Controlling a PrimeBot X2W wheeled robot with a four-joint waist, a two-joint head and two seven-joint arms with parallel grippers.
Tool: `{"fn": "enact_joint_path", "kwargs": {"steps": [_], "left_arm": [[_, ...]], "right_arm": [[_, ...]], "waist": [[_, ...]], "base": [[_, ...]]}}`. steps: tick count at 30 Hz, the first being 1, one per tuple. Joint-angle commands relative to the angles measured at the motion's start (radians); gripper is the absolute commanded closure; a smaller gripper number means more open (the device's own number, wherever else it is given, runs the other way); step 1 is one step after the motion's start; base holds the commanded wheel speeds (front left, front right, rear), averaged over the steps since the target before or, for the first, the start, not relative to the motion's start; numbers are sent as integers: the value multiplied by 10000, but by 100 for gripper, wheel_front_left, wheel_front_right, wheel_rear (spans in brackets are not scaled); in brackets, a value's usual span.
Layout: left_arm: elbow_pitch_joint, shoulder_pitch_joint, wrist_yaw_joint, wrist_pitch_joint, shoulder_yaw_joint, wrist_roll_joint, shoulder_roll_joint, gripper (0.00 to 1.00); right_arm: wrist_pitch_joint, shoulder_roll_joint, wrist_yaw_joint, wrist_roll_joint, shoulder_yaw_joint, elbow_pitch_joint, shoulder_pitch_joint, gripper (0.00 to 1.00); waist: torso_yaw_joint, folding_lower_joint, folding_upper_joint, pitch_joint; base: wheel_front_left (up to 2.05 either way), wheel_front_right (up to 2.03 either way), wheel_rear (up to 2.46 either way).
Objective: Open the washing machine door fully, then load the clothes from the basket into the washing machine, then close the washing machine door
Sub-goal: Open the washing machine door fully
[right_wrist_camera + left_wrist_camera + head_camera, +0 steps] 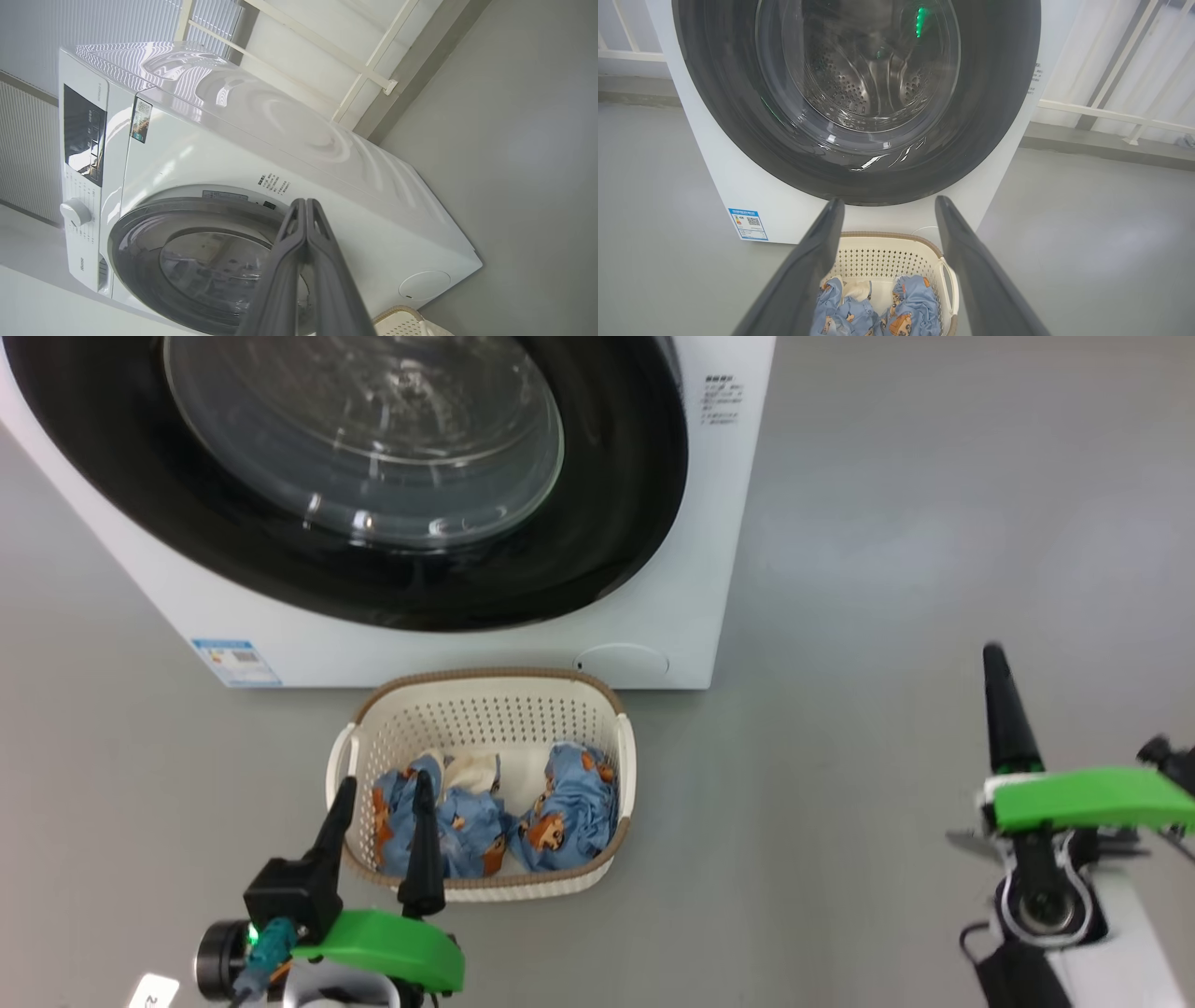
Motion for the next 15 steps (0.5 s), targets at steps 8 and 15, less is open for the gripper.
{"fn": "enact_joint_path", "kwargs": {"steps": [8,15], "left_arm": [[-646,-1034,202,-65,-196,-342,99,0],[-812,-1460,359,-65,-624,-623,99,0]], "right_arm": [[1877,-784,16,639,-403,-606,-2293,100],[3177,-1268,16,724,-708,-411,-3833,100]], "waist": [[790,0,0,1574],[1244,0,0,2357]], "base": [[0,0,0],[0,0,0]]}}
